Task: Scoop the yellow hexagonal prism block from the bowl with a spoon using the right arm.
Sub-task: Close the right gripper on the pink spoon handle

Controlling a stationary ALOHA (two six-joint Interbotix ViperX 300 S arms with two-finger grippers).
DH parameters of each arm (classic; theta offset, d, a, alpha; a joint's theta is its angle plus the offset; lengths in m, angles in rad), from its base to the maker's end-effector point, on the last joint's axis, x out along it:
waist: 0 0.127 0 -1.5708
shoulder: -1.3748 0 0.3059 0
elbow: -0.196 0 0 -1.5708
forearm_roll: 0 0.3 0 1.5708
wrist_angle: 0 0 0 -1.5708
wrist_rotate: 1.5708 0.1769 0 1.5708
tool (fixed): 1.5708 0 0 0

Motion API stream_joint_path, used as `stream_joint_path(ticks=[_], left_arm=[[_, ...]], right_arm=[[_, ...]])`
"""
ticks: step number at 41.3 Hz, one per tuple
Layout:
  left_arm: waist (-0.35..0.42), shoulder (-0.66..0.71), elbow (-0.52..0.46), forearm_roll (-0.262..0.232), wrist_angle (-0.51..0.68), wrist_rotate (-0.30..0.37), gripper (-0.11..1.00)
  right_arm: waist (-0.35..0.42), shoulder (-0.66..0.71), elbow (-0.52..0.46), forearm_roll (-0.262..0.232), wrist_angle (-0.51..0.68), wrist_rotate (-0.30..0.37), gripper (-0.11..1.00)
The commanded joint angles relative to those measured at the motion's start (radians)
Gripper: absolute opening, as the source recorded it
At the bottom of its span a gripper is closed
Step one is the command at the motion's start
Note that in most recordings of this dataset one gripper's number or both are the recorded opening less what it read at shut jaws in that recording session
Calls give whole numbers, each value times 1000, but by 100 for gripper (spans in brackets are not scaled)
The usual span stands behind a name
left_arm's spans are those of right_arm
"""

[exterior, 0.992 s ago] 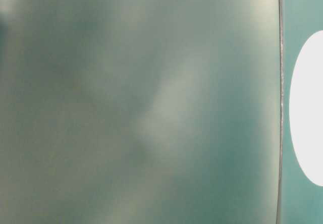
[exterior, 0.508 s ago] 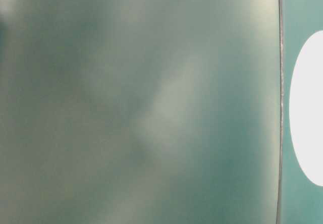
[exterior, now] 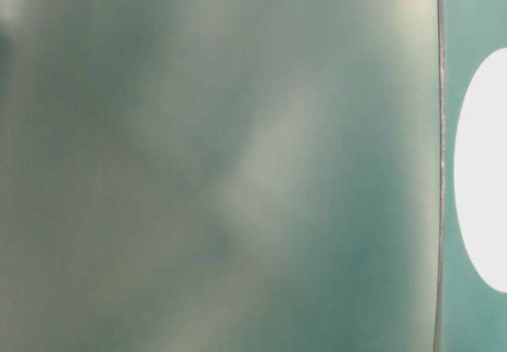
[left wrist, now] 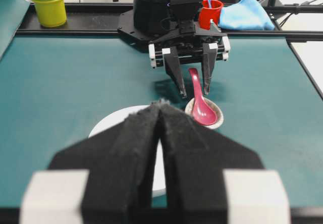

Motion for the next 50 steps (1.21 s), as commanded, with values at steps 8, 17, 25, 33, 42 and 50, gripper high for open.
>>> stream_joint_path(ticks=[8,17,25,33,42,50], left_arm=[[0,9,-20,3,-5,-5,0],[0,8,-20,3,-5,-6,0],[0,8,-20,3,-5,-8,0],[0,8,-20,3,-5,-8,0],[0,8,-20,3,-5,-9,0],[0,8,-20,3,-5,-9,0]], right_arm=[[31,-15,3,38,-9,-2,54],[32,-17,3,37,-17,-2,47],[32,-23,5,38,-21,-2,46],[32,-43,14,37,-21,-2,46],[32,-51,15,38,-21,-3,46],[32,-51,17,38,-15,-3,34]])
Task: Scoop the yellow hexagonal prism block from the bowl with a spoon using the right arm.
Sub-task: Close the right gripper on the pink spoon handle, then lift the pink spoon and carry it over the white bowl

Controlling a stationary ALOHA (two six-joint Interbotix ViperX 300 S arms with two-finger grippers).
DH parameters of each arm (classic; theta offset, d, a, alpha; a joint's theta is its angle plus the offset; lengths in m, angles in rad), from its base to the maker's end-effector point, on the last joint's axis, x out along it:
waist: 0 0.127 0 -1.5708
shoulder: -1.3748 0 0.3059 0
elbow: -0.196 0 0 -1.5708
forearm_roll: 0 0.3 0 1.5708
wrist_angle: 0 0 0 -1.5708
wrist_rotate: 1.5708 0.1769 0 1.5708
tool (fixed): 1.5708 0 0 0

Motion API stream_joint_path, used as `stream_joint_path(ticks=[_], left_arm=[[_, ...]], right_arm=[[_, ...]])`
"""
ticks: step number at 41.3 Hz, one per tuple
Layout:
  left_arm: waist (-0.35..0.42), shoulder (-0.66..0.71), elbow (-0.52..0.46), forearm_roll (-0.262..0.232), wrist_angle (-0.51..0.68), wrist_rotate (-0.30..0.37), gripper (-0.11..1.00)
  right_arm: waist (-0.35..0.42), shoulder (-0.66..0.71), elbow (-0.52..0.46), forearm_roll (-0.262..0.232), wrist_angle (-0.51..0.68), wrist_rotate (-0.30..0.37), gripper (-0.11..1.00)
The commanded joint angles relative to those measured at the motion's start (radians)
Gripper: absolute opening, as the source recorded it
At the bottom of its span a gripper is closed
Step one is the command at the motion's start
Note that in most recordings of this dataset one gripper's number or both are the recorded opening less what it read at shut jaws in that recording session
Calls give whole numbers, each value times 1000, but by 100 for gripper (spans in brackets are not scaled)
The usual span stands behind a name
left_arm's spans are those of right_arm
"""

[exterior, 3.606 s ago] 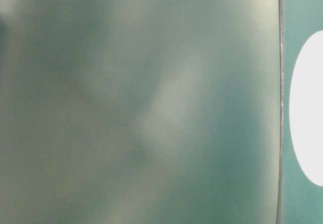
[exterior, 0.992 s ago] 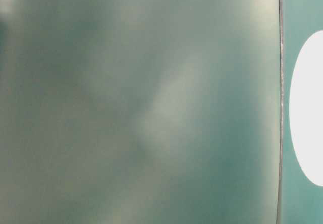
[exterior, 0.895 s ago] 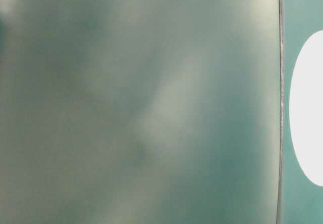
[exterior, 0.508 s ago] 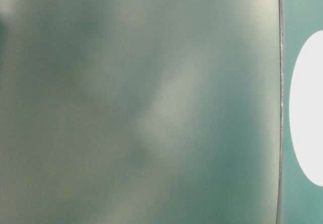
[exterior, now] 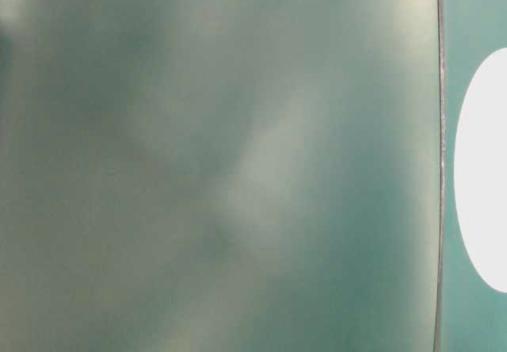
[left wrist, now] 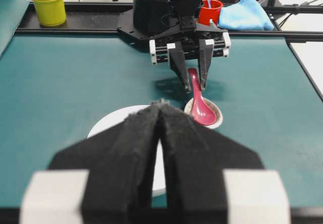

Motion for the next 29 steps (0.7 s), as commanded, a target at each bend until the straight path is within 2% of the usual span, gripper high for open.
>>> stream_joint_path(ticks=[1,4,17,22,29], left_arm=[[0,9,-20,3,-5,-2,0],[0,9,-20,2,-5,-2,0],[0,8,-20,2,-5,-6,0],[0,9,-20,3,-5,-6,0],[0,8,-21,2,-5,-5,0]], right_arm=[[5,-25,-2,2,-3,-2,31],[5,-25,-2,0,-9,-3,23],[5,-101,0,-3,17,-15,23],[5,-163,-5,-2,74,-31,23],[-3,-282,-21,0,213,-61,23]])
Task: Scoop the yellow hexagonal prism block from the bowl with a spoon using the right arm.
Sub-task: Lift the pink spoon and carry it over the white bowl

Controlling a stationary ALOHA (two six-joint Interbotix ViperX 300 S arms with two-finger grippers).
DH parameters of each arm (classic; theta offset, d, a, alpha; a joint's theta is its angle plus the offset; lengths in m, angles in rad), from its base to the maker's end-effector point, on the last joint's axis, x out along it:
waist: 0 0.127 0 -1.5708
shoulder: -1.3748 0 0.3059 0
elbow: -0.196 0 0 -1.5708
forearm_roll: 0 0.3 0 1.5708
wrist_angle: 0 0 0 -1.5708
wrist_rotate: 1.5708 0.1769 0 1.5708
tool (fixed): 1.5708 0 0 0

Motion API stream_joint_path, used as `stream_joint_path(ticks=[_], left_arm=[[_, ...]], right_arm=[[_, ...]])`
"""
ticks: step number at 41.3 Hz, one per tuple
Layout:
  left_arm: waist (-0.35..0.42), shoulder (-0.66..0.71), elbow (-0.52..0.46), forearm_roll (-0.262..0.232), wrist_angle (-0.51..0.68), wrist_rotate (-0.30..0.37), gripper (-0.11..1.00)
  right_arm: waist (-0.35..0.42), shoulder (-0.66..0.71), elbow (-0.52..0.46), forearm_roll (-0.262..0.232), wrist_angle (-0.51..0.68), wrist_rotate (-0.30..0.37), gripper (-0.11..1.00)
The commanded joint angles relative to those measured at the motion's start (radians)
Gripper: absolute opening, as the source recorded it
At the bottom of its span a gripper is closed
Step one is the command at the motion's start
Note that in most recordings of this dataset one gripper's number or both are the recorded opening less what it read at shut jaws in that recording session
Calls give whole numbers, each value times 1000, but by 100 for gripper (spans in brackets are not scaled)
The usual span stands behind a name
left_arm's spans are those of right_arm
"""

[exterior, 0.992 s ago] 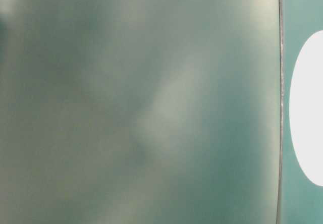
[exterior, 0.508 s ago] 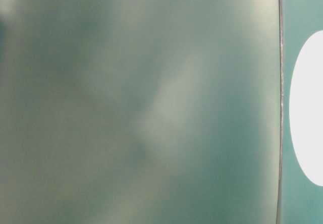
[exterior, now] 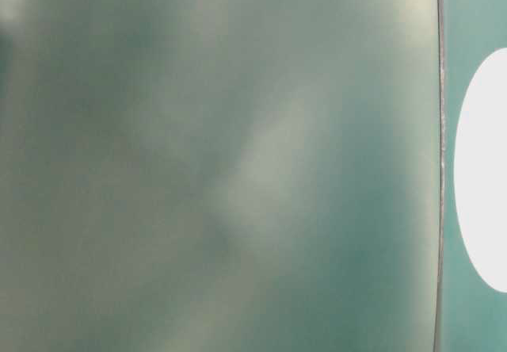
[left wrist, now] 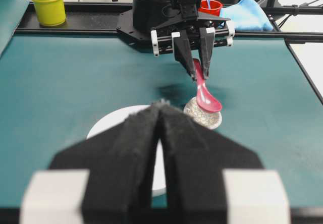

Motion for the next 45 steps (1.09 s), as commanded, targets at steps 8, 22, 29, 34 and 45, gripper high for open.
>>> stream_joint_path(ticks=[8,22,29,34,45], left_arm=[[0,8,-18,3,-5,6,0],[0,8,-18,3,20,18,0],[0,8,-20,3,67,18,0],[0,8,-18,3,91,18,0],[0,5,-21,3,84,20,0]], right_arm=[[-55,-209,-51,2,253,-48,23],[-235,-408,-207,2,723,-132,23],[-333,-428,-311,-2,945,-143,23],[-388,-425,-377,-2,1072,-143,23],[-462,-423,-489,-2,1243,-135,23]])
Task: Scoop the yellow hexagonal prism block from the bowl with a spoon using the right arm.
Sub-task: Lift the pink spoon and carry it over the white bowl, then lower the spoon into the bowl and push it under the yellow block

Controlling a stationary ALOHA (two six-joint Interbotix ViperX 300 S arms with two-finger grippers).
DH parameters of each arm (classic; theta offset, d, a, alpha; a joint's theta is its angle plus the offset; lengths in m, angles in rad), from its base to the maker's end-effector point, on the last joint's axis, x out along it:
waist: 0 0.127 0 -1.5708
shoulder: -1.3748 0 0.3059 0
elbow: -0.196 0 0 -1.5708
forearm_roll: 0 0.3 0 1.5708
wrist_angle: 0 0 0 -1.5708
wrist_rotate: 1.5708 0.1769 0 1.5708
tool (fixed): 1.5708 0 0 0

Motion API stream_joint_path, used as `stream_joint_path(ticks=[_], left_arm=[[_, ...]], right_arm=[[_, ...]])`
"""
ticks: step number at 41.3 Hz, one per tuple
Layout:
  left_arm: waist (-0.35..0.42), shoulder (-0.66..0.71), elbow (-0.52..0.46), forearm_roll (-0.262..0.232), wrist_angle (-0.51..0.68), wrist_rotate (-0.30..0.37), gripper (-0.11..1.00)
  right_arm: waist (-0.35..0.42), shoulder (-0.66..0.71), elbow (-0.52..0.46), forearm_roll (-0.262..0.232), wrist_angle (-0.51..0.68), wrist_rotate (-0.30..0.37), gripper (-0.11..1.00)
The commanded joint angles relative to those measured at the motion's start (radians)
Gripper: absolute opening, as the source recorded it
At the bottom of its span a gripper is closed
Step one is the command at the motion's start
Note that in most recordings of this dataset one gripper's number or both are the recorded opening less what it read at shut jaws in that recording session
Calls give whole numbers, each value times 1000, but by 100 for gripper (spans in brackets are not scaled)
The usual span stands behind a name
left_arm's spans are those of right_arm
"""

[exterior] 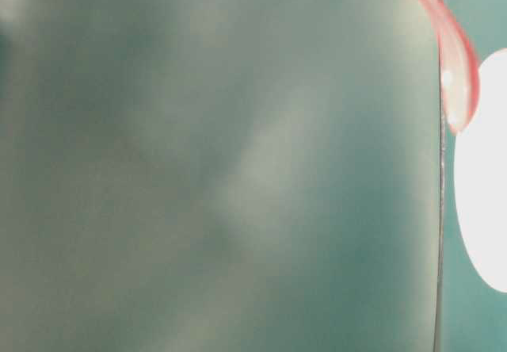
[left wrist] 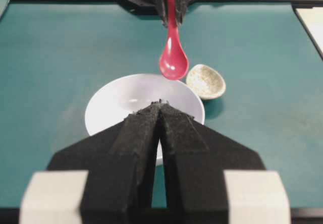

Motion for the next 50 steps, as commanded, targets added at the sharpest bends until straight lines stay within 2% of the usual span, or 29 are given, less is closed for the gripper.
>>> stream_joint_path(ticks=[1,9,23,34,45,50], left_arm=[[0,5,-21,3,-9,3,0],[0,6,-20,3,-8,3,0],[0,8,-20,3,-11,3,0],[0,8,-20,3,-11,3,0],[0,8,-20,3,-11,3,0],[0,8,-20,5,-11,3,0]], right_arm=[[-20,-11,-52,-2,40,-2,23],[-72,26,-98,-2,130,5,23],[-144,170,-249,-2,310,6,23],[-160,290,-383,-8,486,14,23],[-161,325,-433,-94,588,101,23],[-161,325,-433,-107,589,120,23]])
